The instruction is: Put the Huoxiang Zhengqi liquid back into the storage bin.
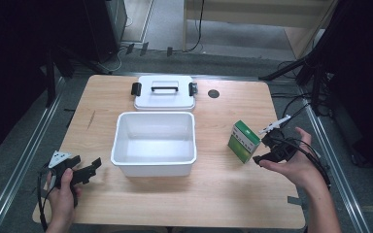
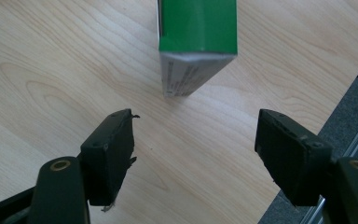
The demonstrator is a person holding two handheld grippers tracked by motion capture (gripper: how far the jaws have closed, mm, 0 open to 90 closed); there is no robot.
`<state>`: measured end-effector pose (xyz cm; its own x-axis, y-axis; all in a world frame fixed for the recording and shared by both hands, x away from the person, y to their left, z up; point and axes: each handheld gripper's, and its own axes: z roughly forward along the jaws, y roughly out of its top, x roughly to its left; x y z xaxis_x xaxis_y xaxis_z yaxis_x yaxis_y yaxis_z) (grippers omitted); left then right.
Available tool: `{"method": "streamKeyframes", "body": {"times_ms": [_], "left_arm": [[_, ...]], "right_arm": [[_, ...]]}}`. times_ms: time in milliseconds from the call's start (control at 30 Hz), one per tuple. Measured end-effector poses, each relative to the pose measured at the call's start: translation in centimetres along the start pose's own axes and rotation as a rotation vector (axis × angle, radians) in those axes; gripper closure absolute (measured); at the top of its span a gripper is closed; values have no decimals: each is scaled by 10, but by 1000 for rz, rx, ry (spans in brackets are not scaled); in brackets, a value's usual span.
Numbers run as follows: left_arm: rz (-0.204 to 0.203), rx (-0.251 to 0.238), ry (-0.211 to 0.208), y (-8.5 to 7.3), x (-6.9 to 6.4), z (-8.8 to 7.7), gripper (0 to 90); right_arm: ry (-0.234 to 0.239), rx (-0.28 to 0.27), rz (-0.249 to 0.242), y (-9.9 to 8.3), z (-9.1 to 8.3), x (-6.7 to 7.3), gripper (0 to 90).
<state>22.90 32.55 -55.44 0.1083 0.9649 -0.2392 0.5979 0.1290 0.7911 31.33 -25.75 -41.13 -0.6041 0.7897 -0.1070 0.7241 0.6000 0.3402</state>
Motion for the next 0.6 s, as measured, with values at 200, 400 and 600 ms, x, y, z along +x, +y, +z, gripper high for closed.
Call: {"method": "streamKeyframes", "body": {"times_ms": [200,400,600], "left_arm": [[-1,2,-1,0,0,0,139],[-3,2,-2,0,0,0,139],[-3,4,-3,0,0,0,139]], "right_arm": [[22,-10,1,8,-2,-2,243],[29,0,3,14,-1,-2,248],[14,5,10,24,-2,0,304]]}}
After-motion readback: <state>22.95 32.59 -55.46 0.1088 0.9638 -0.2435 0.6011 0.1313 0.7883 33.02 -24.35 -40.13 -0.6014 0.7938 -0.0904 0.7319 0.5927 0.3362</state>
